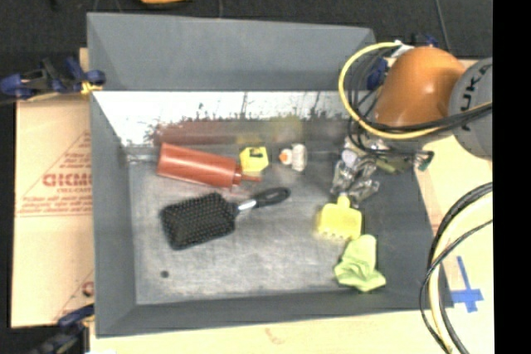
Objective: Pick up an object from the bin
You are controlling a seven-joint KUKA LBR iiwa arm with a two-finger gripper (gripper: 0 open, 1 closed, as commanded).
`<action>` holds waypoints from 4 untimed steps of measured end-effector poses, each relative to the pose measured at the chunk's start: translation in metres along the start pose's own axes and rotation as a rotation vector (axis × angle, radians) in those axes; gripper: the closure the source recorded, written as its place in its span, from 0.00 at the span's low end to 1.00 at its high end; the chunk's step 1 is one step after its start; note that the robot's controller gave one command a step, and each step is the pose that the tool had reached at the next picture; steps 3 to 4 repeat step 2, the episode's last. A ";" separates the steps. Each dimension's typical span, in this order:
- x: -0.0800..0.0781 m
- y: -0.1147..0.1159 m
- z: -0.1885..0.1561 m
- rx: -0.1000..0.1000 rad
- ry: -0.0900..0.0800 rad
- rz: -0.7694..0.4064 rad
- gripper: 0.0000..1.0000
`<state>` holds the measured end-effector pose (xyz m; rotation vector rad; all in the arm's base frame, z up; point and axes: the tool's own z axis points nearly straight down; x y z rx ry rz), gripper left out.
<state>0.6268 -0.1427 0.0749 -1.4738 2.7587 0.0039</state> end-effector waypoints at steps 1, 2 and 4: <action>0.000 0.001 -0.003 -0.002 0.002 -0.001 1.00; 0.003 0.002 -0.021 -0.008 0.009 0.000 1.00; 0.003 0.002 -0.021 -0.008 0.009 0.000 1.00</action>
Offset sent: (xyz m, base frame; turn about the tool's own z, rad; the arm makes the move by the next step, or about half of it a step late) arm 0.0001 0.0001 0.0139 0.0000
